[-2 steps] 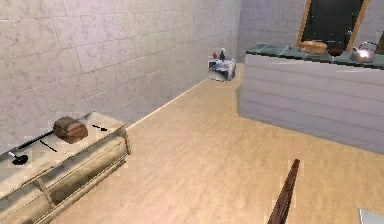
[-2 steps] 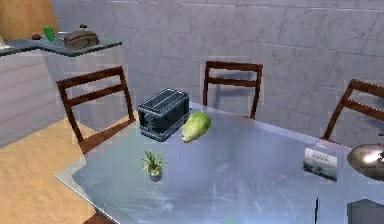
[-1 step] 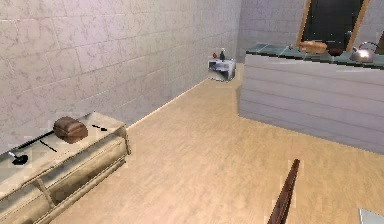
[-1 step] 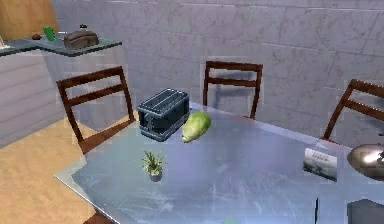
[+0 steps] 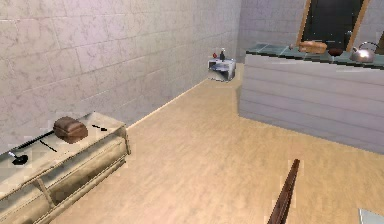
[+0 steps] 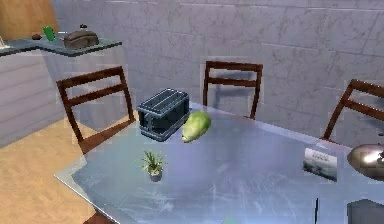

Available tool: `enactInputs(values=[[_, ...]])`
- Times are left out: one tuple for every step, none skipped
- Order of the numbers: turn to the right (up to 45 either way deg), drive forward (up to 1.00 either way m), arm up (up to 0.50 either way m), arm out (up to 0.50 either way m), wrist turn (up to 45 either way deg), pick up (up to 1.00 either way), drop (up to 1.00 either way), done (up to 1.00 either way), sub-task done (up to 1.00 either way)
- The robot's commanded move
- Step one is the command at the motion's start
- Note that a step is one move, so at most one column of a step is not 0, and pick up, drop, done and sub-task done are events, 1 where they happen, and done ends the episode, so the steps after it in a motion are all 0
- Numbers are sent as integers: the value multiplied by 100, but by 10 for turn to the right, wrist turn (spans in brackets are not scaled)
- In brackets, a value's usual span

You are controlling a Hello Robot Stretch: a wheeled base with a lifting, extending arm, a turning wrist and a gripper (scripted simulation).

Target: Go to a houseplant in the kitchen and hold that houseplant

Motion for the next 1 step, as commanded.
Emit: enactInputs(values=[[0, 0, 0, 36, 0, 0, 0, 0, 0]])
